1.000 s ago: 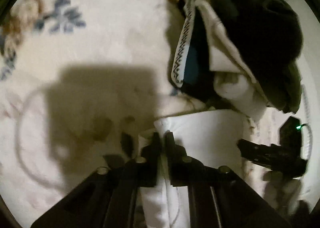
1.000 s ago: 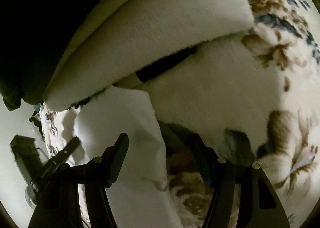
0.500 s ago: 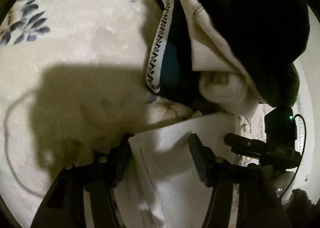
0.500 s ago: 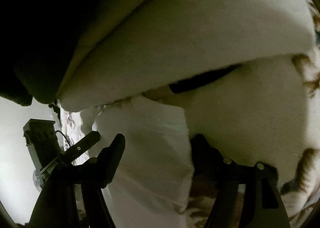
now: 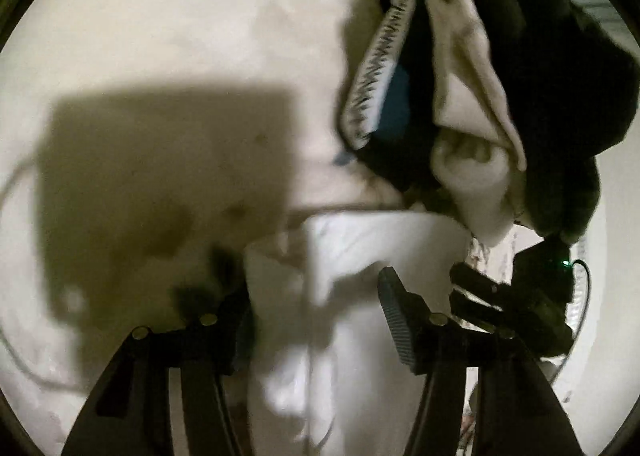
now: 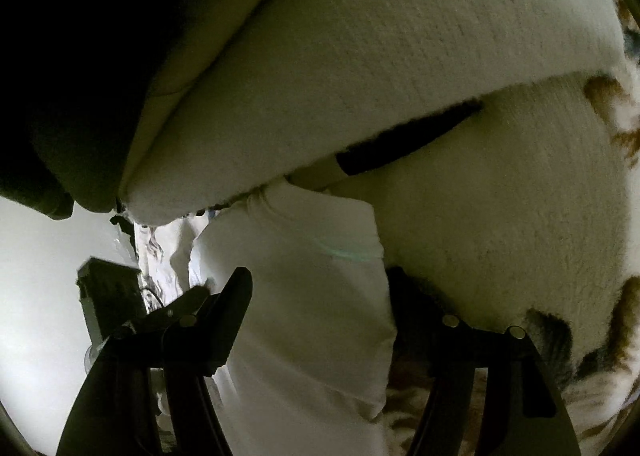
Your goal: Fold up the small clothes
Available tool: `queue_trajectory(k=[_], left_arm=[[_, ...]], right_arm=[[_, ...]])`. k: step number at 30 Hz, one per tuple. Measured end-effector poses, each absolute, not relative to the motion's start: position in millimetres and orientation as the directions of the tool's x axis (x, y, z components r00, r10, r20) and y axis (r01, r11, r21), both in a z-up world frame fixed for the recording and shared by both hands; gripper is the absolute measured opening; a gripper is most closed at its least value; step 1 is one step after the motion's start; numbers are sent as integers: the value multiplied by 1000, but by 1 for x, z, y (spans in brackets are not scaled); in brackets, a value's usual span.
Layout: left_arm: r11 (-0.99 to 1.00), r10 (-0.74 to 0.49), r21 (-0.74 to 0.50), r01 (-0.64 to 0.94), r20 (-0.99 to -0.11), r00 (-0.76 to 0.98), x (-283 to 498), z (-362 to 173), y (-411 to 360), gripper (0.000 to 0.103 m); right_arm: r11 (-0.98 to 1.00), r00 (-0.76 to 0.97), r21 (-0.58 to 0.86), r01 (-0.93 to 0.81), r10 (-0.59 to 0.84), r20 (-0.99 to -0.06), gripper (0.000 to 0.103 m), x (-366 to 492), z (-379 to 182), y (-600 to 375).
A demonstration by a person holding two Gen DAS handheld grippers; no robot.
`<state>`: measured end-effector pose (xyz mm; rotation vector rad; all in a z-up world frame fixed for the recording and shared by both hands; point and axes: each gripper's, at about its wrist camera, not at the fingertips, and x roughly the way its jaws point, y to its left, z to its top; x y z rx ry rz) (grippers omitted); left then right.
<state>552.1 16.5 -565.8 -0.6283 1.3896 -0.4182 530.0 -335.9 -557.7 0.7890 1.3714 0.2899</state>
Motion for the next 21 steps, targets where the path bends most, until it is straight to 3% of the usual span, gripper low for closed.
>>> queue_trajectory(k=[1,2,3,4,12,21], left_arm=[[784,-602,-617,-63,-782,163,556,-562,9,48],[801,-584,-598,-33,-792,178,559,-557,1,34],[814,-571,-581,-3,-800,184,560,-553,-5,7],[823,-561,-567,22,-807,185,561,-550,-11,7],[835,-547,-538,111,-793,270,545,-509,-1,7],[829,-557,-525,194,-743,371,479,-441,9,7]], right_arm=[[717,211,650,252,615,-760,71,531,-559,-331],[717,215,651,249,615,-759,68,532,-559,-329],[717,220,652,245,614,-758,45,529,-559,-339],[729,236,641,241,596,-767,18,526,-555,-341],[747,322,639,184,568,-757,13,511,-537,-327],[758,380,649,58,585,-717,12,460,-464,-299]])
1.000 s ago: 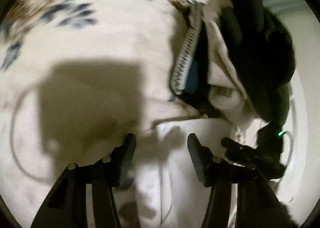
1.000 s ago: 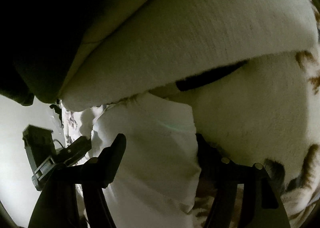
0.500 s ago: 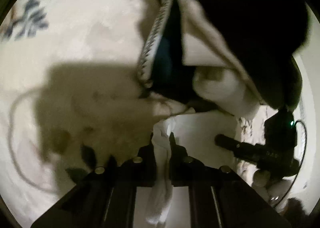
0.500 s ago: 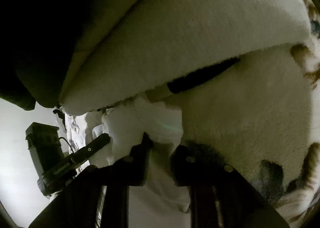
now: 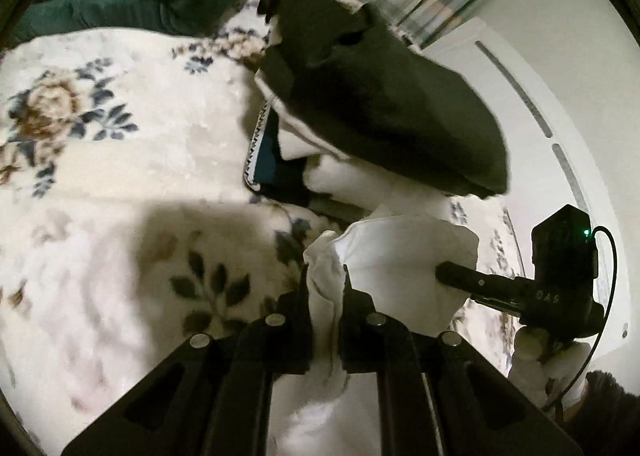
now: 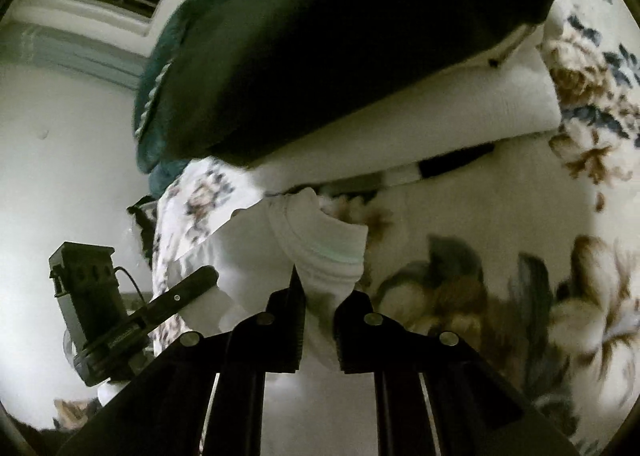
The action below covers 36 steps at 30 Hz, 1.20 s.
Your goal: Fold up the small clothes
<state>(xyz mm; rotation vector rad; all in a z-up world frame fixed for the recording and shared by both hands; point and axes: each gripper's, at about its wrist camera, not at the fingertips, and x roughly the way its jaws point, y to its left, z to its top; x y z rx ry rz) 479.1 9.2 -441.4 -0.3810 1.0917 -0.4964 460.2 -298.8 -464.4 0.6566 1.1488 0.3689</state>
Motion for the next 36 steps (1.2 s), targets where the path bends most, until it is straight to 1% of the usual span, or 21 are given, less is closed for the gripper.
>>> queue_trajectory(k=[5,6,8,10,11,12,13,14,16,18,19,22,25,27,29,30,31,33,34,36], left_arm=[[813,-581,-538,221,-726,368,417,-422,14,9],[812,-583,-539,225,-733,350,404,-423,15,11],[821,-572,-530,213,-755,320,380,-429,17,12],[827,-562,-538,164,-779,280,347,-438,28,24],[827,-560,-548,125,-785,263,332,-445,35,25],[824,-563,-559,95,-788,250,320,-449,41,30],[821,-563,-569,47,-794,230,303,-456,49,39],[820,-560,-572,7,-800,217,287,-460,57,41],[817,-551,-573,-67,-810,199,259,-467,72,42],[810,-546,-573,-127,-815,193,240,-469,84,42],[804,-545,-575,-151,-815,199,237,-469,88,42],[792,-539,-581,-186,-810,232,247,-469,89,43],[804,-524,-572,-163,-811,261,269,-465,74,43],[841,-483,-528,-117,-831,276,288,-465,54,43],[881,-438,-469,-59,-856,275,302,-471,35,43],[900,-411,-435,-32,-870,272,303,-475,29,43],[927,-359,-374,-14,-900,248,305,-483,22,43],[955,-291,-297,-1,-936,196,299,-500,16,43],[963,-268,-271,9,-946,184,291,-506,16,43],[967,-252,-252,22,-954,160,275,-513,17,43]], right_arm=[[776,358,630,-35,598,-717,12,402,-433,-291],[780,351,625,-46,598,-721,12,391,-430,-281],[782,321,620,-66,605,-729,16,359,-426,-309],[780,257,622,-71,616,-744,16,325,-433,-318],[784,231,616,-71,614,-755,17,309,-436,-321],[786,204,614,-70,614,-763,21,297,-439,-321],[792,168,607,-65,608,-776,28,281,-445,-324],[803,129,593,-56,595,-794,33,266,-454,-326],[817,61,576,-41,577,-814,47,239,-467,-329],[809,14,587,-5,587,-809,55,220,-476,-335],[807,11,590,19,590,-808,56,212,-478,-340],[774,62,622,120,620,-782,56,204,-484,-359],[713,147,663,226,648,-747,56,214,-489,-370],[693,197,669,268,641,-742,56,225,-492,-369],[707,228,645,289,603,-764,56,240,-495,-360],[720,231,630,291,586,-777,54,246,-495,-355],[741,227,604,292,560,-797,46,256,-496,-346],[820,185,508,263,474,-861,36,265,-503,-324],[842,164,474,258,445,-880,34,265,-505,-318],[885,102,399,238,386,-917,33,255,-514,-303]])
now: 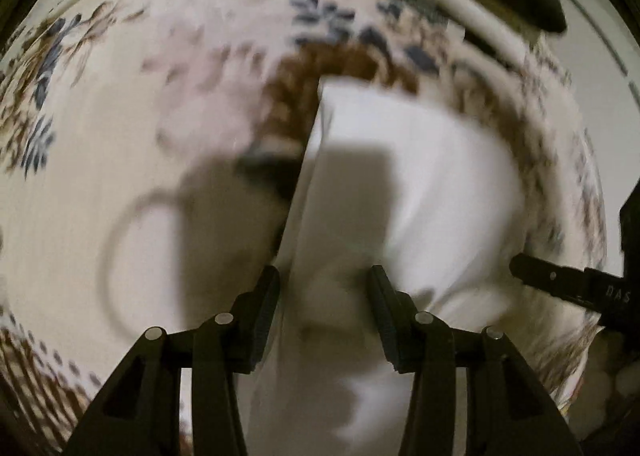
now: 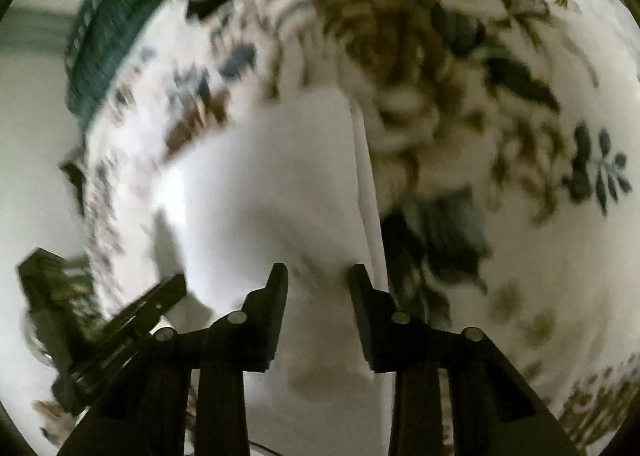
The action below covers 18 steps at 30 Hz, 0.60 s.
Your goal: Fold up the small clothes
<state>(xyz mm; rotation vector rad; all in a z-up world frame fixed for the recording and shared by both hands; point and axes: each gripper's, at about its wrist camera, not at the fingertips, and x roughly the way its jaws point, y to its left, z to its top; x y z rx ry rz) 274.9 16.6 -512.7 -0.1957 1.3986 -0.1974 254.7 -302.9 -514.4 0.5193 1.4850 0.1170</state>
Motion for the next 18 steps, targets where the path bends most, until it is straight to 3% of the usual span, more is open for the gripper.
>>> queue_trajectory(k=[5,8,10,11,12,13,18], left_arm=[[960,-277,-279,2,-953,125,244,-507,29,43],[948,-313,-317,-8,-939,140,224,-487,43,43],[932,-356,-361,-14,-924,143,206,-475,57,43],[927,-368,-374,-20,-920,132,197,-473,64,46],[920,-386,-392,-28,-916,112,188,-473,71,55],[911,-407,-412,-35,-908,97,179,-476,77,61],[893,-442,-438,-103,-897,-13,126,-513,102,61]], right_arm=[[936,48,298,185,294,-955,33,221,-521,-293],[863,12,412,292,428,-904,34,203,-519,-311],[813,-1,469,345,499,-866,50,186,-515,-324],[793,-10,491,359,530,-848,53,175,-514,-331],[786,-19,499,364,542,-840,56,167,-513,-334],[777,-37,507,373,558,-829,56,156,-515,-337],[759,-148,511,403,605,-782,56,95,-549,-337]])
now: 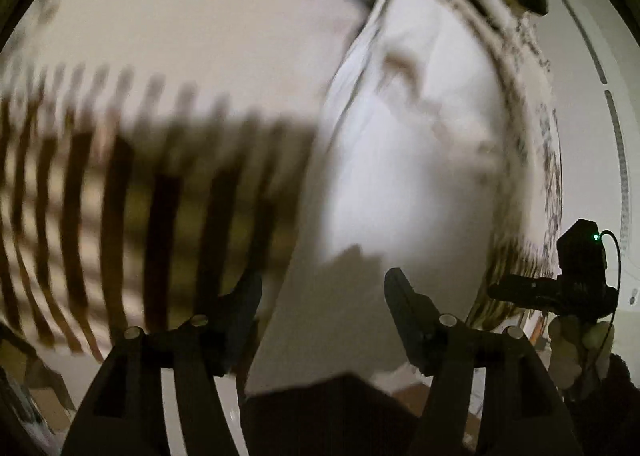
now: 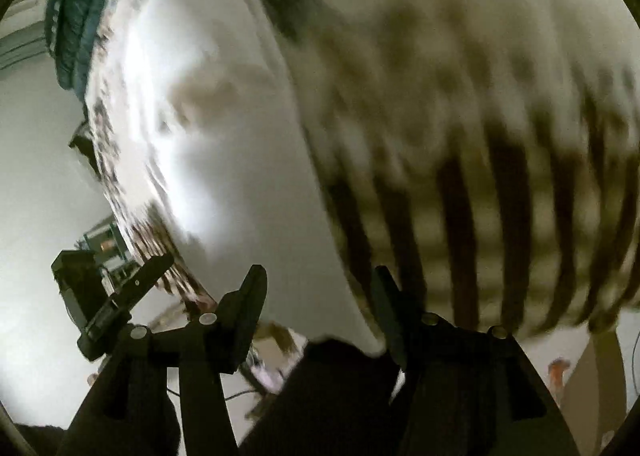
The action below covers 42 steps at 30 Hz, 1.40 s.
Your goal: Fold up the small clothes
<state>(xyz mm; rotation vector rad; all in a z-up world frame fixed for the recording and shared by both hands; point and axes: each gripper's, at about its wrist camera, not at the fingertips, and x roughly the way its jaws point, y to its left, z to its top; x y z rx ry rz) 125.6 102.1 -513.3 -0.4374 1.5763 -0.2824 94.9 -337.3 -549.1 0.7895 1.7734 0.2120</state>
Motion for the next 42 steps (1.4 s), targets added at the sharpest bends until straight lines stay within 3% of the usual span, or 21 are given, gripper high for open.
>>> queue_trajectory(k=[6,11,12,13,14,16,21,31,35,42], left_arm=[[881,-472,-466,-80,-878,-85,91,-553,99,62],[886,-463,-460,-62,-885,-43,91,-548,91,61],[888,-459,-457,-58,-888,-31,86,-545,92,38],[893,-449,-447,-50,-893,-25,84,-544,91,4],[890,-456,-454,-50,-890,-24,82,-542,92,5],[883,-467,-465,-68,-884,-13,79,-537,93,4],[847,-519,-514,-136,-855,-3,81,-521,101,3],[668,-696,-690,-278,-712,93,115,-476,116,3],[545,-757,-773,-326,-620,205,174,-475,117,3],[457,-786,-823,-338,-552,280,312,-498,95,6]], right_arm=[[718,-173,543,436,658,-732,56,52,-593,-321],[660,-122,598,455,711,-692,58,39,-608,-316],[651,-110,606,458,717,-688,58,38,-608,-314],[651,-104,609,453,718,-689,54,37,-608,-311],[651,-102,615,445,719,-688,47,36,-607,-309],[656,-116,623,425,722,-682,21,34,-603,-304],[656,-112,639,402,728,-677,5,29,-593,-298],[470,3,778,416,855,-518,5,59,-546,-300],[380,69,817,435,890,-450,5,111,-529,-306],[281,238,821,497,866,-440,6,225,-538,-331]])
